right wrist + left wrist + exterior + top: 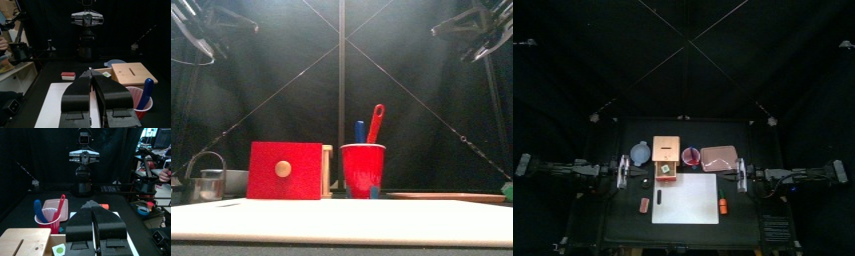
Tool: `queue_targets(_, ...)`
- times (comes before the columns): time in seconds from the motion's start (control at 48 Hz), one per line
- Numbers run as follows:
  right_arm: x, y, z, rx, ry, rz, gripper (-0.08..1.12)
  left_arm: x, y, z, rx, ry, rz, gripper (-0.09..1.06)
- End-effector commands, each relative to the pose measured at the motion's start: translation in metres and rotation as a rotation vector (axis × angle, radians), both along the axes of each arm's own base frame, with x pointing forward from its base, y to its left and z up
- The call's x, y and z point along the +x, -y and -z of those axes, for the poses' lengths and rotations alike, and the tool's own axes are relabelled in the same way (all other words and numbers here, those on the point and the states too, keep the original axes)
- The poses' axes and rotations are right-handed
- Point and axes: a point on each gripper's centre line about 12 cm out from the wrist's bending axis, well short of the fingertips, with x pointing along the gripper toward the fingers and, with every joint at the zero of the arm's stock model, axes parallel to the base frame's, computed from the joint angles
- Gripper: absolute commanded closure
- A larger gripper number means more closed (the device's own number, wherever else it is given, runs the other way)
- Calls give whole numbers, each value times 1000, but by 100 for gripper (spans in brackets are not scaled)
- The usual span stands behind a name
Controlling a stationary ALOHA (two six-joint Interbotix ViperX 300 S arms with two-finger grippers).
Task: Place sushi on board then cut the sushi with the knife then place the pieces on the plate
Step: Place the sushi on the board
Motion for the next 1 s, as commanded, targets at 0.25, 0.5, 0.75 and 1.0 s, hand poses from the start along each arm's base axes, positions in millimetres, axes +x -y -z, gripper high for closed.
queue_targets(0.25, 60, 28, 1, 26, -194, 109, 91, 7, -7, -3, -13, 25, -37, 92)
queue_targets(0.5, 146, 33, 4, 10, -422, 93, 78, 7, -13, -1, -44, 21, -66, 92)
queue_targets(0.75, 214, 38, 20, -54, -659, 84, 50, 6, -13, 7, -47, 3, -66, 92)
queue_targets(1.0, 261, 48, 29, -72, -765, 98, 6, 3, -13, 16, -43, -17, -68, 92)
